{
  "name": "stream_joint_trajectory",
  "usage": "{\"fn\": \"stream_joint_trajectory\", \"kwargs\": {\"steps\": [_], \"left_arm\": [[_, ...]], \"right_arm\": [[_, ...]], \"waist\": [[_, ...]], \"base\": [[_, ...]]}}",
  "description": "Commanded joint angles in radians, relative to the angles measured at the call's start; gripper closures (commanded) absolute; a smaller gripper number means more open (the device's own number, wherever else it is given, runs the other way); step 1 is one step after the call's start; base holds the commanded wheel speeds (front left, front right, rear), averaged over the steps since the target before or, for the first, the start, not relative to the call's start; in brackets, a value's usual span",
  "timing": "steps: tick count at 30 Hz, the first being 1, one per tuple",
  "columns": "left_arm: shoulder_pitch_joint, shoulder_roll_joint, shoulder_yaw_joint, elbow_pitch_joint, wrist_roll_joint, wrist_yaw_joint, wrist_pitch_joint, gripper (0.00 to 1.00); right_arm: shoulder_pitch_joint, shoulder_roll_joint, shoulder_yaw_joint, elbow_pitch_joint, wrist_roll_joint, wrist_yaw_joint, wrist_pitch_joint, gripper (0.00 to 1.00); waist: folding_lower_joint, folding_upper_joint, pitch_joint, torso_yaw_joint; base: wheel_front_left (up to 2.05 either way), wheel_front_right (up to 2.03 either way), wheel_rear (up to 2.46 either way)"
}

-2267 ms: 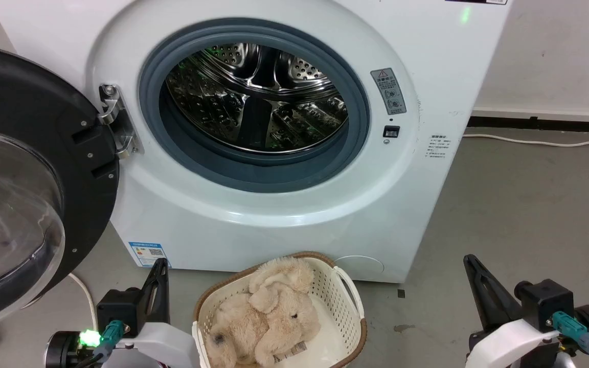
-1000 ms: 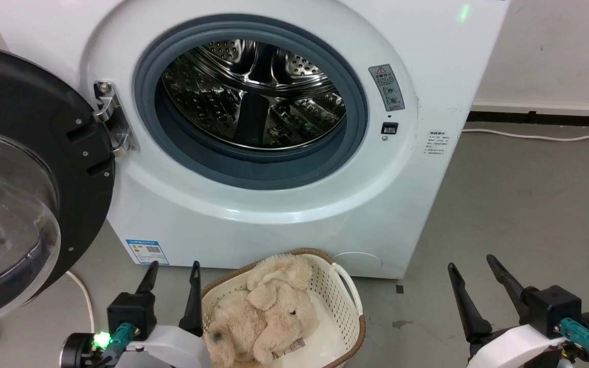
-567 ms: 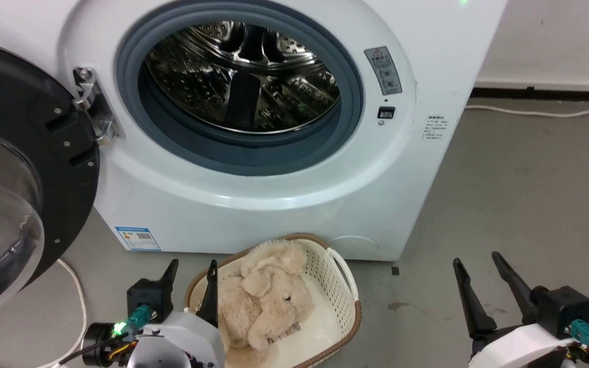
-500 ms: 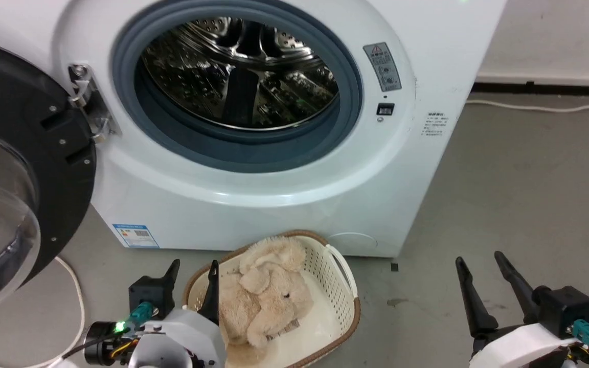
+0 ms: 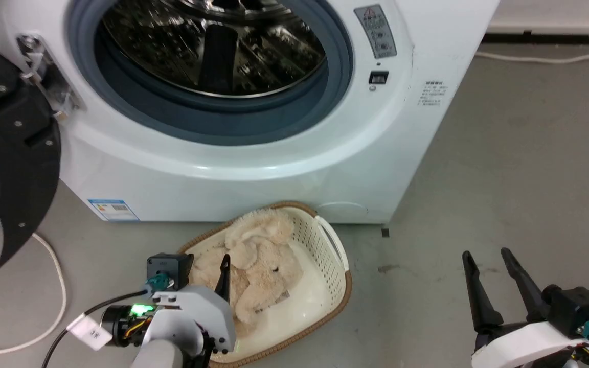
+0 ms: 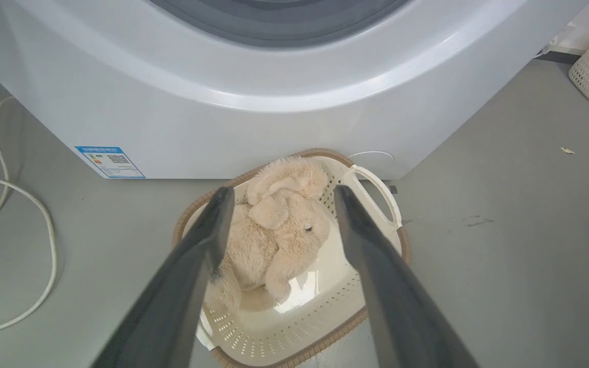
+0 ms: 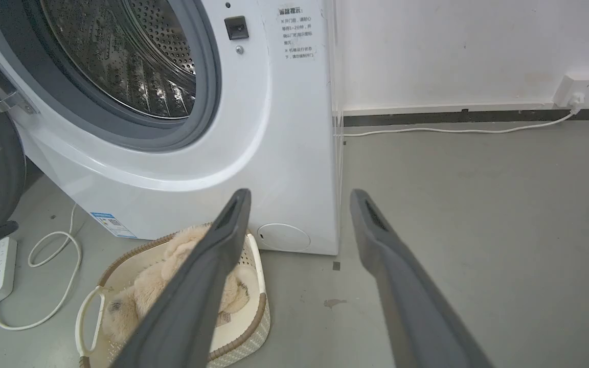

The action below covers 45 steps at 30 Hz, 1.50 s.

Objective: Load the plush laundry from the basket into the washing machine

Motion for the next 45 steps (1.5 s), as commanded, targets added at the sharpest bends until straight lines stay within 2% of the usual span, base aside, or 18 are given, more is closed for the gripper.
{"fn": "stream_joint_trajectory", "kwargs": {"steps": [1, 17, 28, 45], "left_arm": [[-0.023, 0.005, -0.009, 0.018, -0.008, 0.003, 0.007, 0.0], [-0.18, 0.028, -0.078, 0.177, -0.04, 0.013, 0.107, 0.0], [-0.284, 0.064, -0.132, 0.273, -0.043, 0.047, 0.156, 0.0], [-0.466, 0.105, -0.226, 0.41, -0.038, 0.106, 0.165, 0.0]], "right_arm": [[-0.017, -0.001, -0.002, 0.002, 0.012, 0.0, -0.012, 0.0], [-0.032, -0.001, -0.014, 0.004, 0.086, 0.001, -0.053, 0.0], [-0.046, -0.001, -0.01, 0.001, 0.141, 0.001, -0.08, 0.0], [-0.058, -0.001, -0.019, -0.011, 0.219, 0.001, -0.117, 0.0]], "waist": [[-0.0001, -0.0001, 0.019, -0.007], [-0.0001, -0.0001, 0.189, -0.041], [-0.0001, -0.0001, 0.312, -0.064], [-0.0001, -0.0001, 0.518, -0.095]], "base": [[0.0, 0.0, 0.0], [0.0, 0.0, 0.0], [0.0, 0.0, 0.0], [0.0, 0.0, 0.0]]}}
